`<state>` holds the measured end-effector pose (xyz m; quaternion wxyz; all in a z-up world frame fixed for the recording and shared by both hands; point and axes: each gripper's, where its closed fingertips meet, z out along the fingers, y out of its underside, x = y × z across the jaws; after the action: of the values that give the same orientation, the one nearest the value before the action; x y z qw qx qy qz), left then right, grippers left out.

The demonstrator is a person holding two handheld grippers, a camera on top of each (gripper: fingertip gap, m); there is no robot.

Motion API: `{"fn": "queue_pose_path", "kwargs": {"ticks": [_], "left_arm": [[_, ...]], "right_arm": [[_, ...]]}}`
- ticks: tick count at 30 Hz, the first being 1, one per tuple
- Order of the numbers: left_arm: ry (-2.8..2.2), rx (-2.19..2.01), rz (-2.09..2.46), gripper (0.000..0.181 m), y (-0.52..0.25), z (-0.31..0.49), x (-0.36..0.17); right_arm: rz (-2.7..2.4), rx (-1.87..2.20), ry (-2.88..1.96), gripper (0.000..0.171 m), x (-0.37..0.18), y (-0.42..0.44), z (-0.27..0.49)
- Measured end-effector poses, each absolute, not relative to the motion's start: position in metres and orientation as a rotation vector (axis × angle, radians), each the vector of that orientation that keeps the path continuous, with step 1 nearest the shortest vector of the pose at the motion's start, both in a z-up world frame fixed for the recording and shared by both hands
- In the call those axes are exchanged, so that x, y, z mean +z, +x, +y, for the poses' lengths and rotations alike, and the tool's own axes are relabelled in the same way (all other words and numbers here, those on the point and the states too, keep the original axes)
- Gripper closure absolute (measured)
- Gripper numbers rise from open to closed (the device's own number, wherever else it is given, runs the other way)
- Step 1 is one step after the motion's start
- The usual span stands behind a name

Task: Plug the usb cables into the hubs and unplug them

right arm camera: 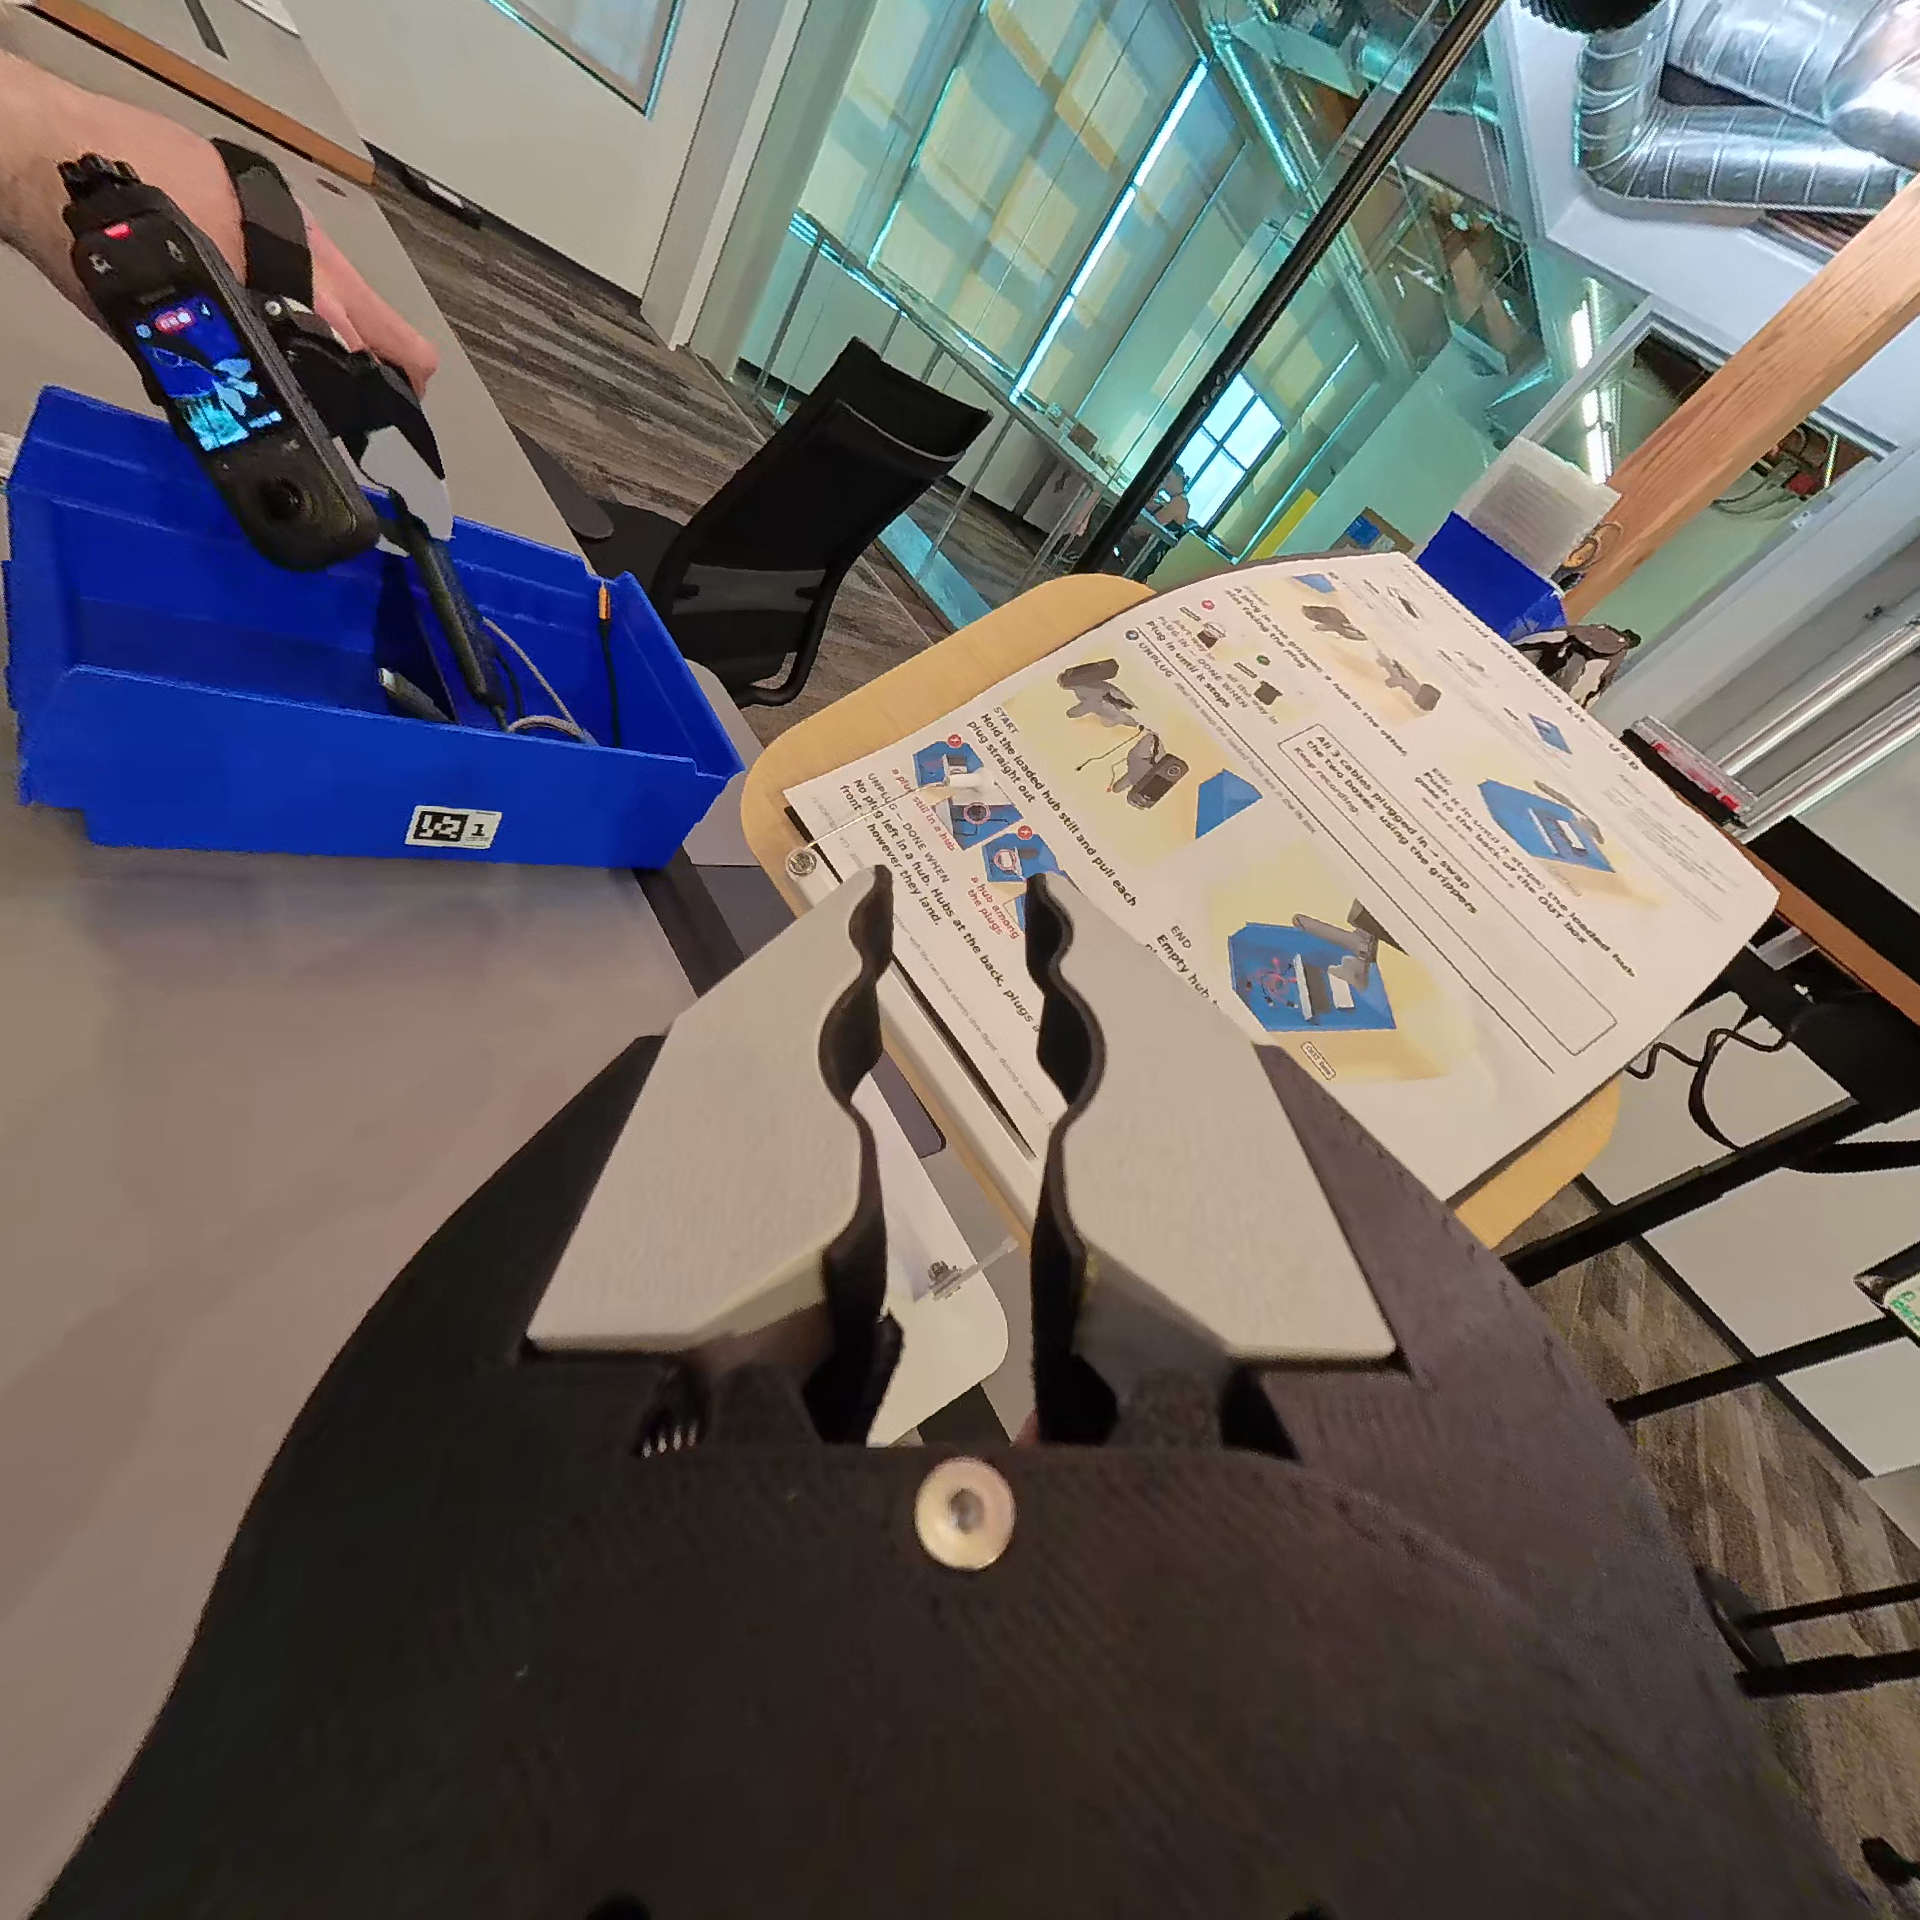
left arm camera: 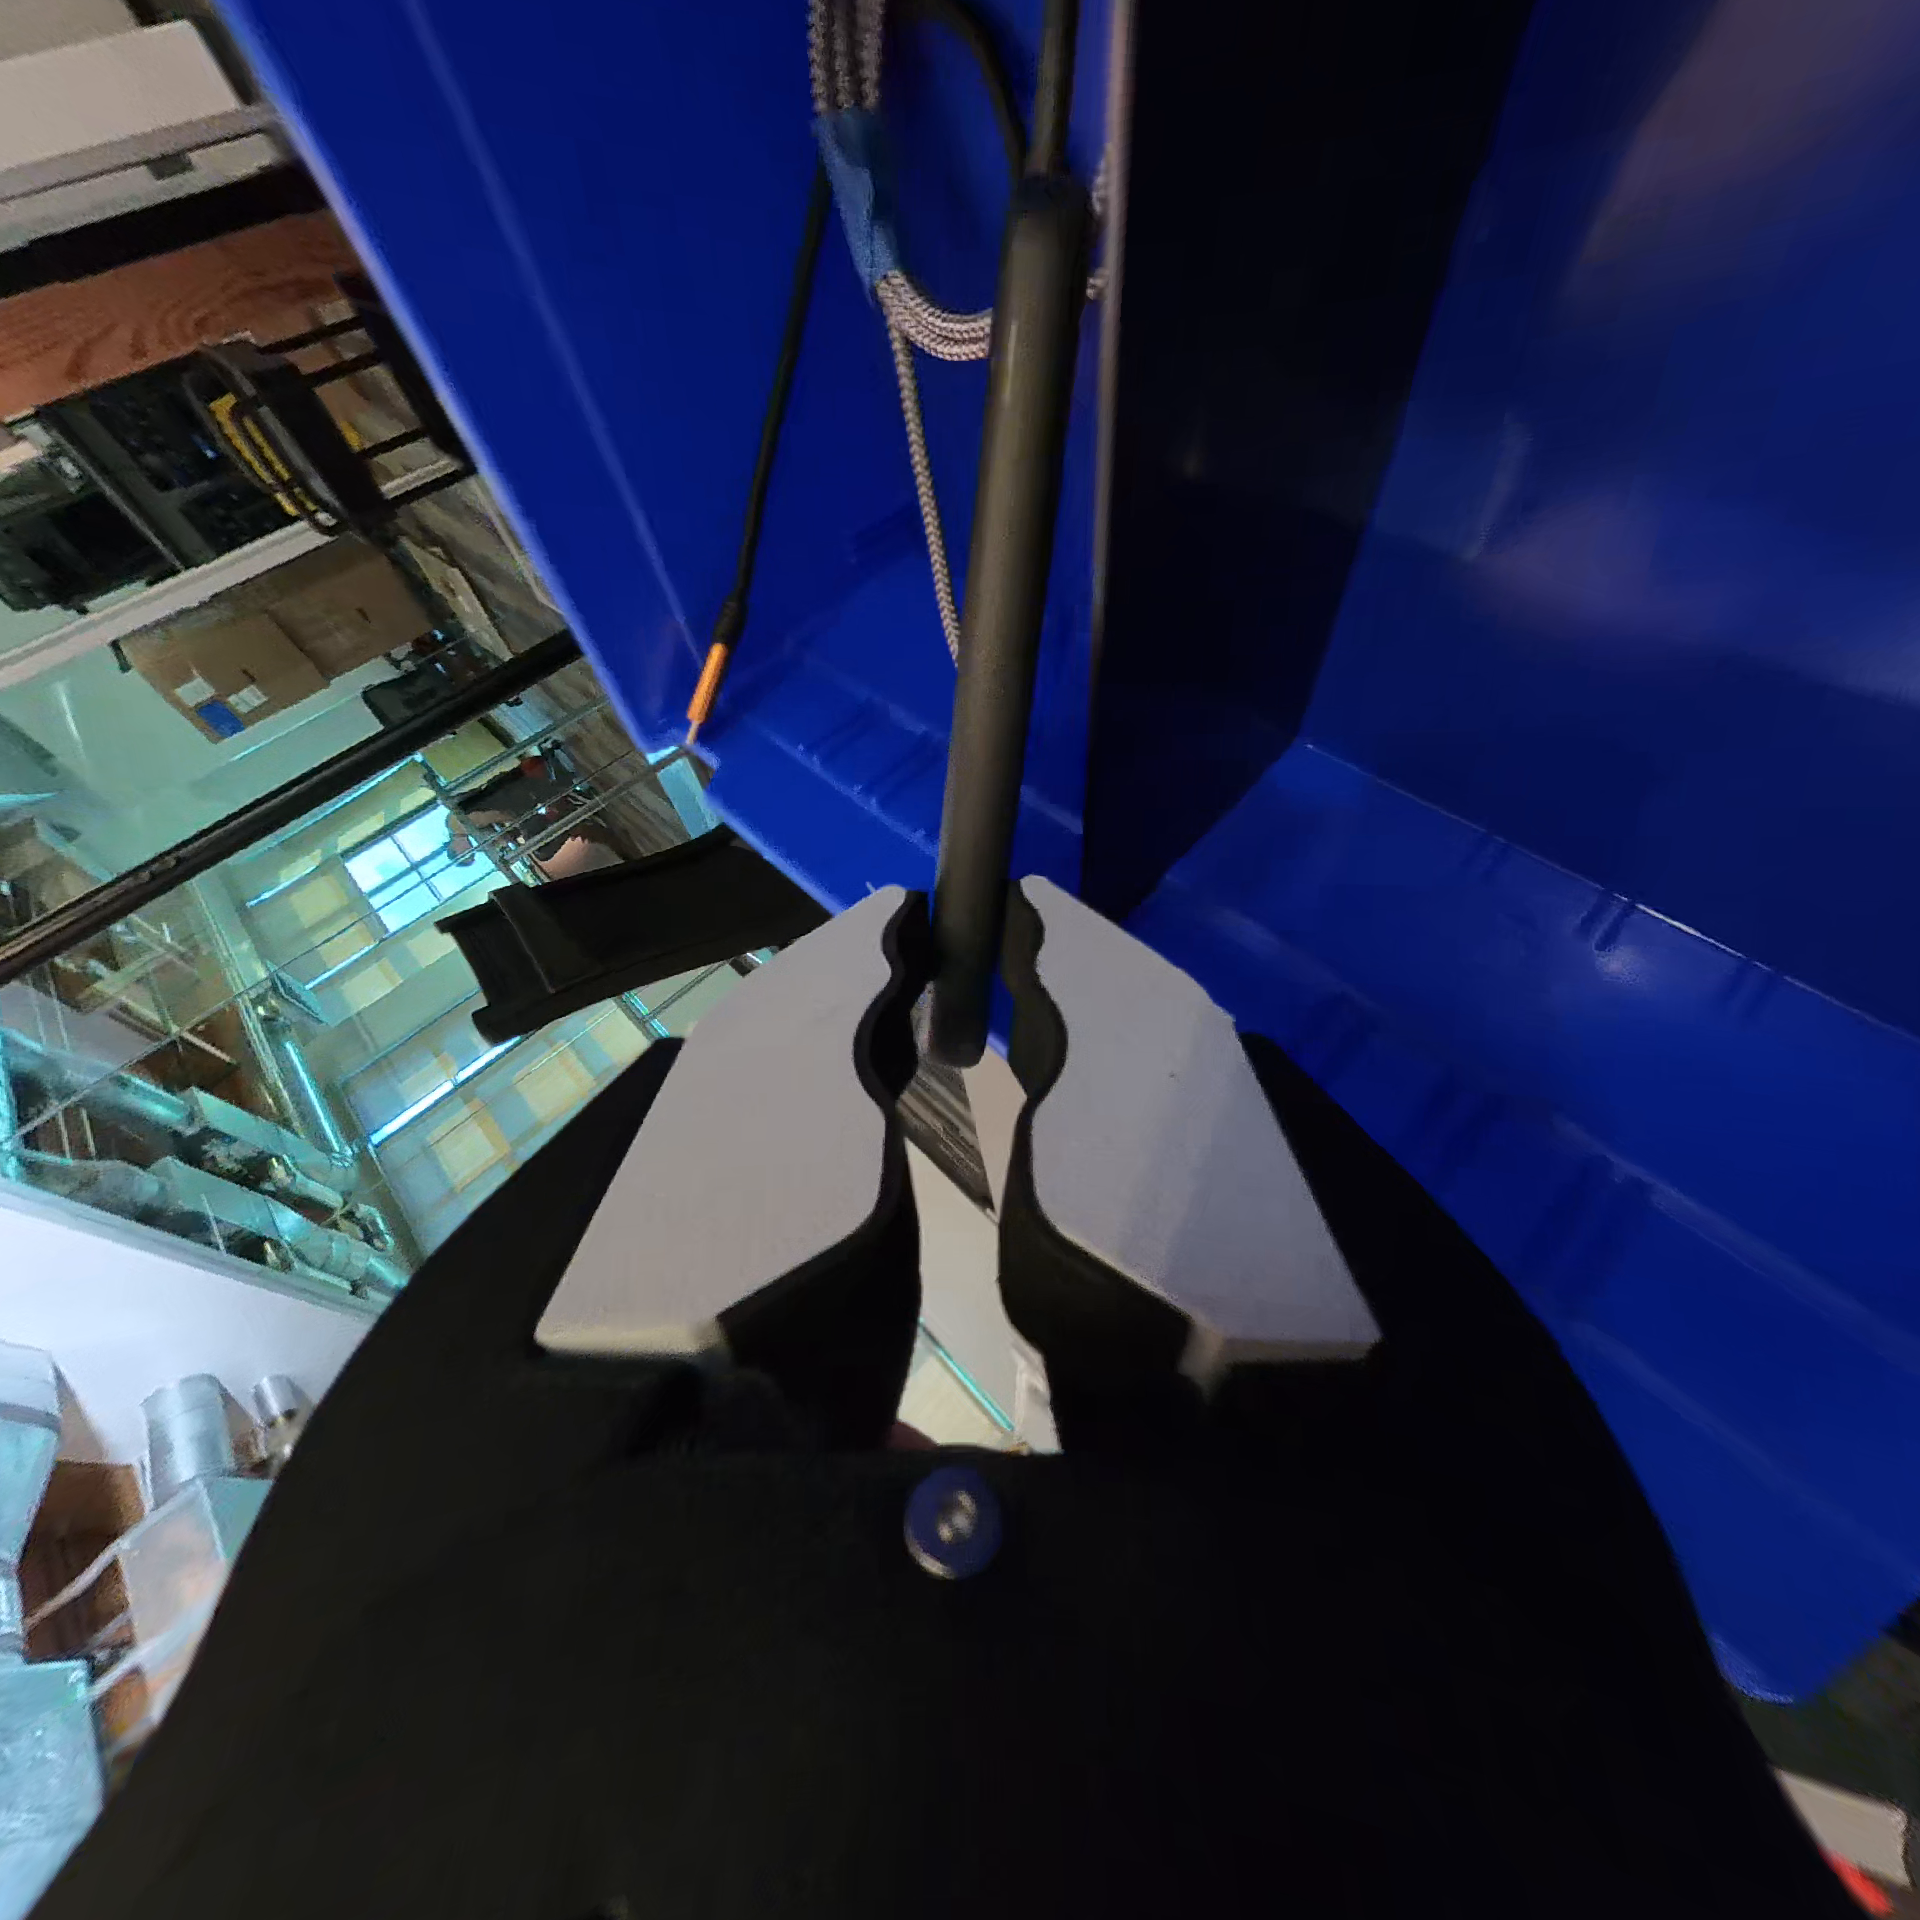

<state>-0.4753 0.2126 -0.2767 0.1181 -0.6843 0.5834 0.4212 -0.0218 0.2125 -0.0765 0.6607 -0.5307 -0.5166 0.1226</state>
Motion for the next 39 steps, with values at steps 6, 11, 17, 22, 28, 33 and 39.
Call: {"fn": "queue_pose_path", "kwargs": {"ticks": [6, 11, 17, 22, 28, 33, 39], "left_arm": [[-1.848, 1.333, 1.539, 0.168, -0.472, 0.211, -0.242], [-1.742, 1.413, 1.426, 0.168, -0.471, 0.204, -0.209], [-1.598, 1.465, 1.351, 0.168, -0.464, 0.195, -0.169], [-1.583, 1.334, 1.217, 0.168, -0.449, 0.183, -0.138], [-1.559, 1.066, 1.075, 0.168, -0.411, 0.165, -0.100], [-1.508, 0.858, 1.043, 0.168, -0.373, 0.148, -0.076], [-1.429, 0.591, 1.143, 0.168, -0.317, 0.122, -0.056]], "right_arm": [[-1.196, 0.302, -1.181, 0.147, -0.079, -0.034, 0.206], [-1.230, 0.341, -1.158, 0.147, -0.084, -0.051, 0.200], [-1.276, 0.392, -1.137, 0.143, -0.094, -0.075, 0.192], [-1.265, 0.466, -1.105, 0.143, -0.090, -0.085, 0.184], [-1.249, 0.564, -1.088, 0.142, -0.089, -0.086, 0.181], [-1.229, 0.727, -1.039, 0.139, -0.082, -0.092, 0.168], [-1.208, 1.061, -0.940, 0.137, -0.065, -0.098, 0.137]]}}
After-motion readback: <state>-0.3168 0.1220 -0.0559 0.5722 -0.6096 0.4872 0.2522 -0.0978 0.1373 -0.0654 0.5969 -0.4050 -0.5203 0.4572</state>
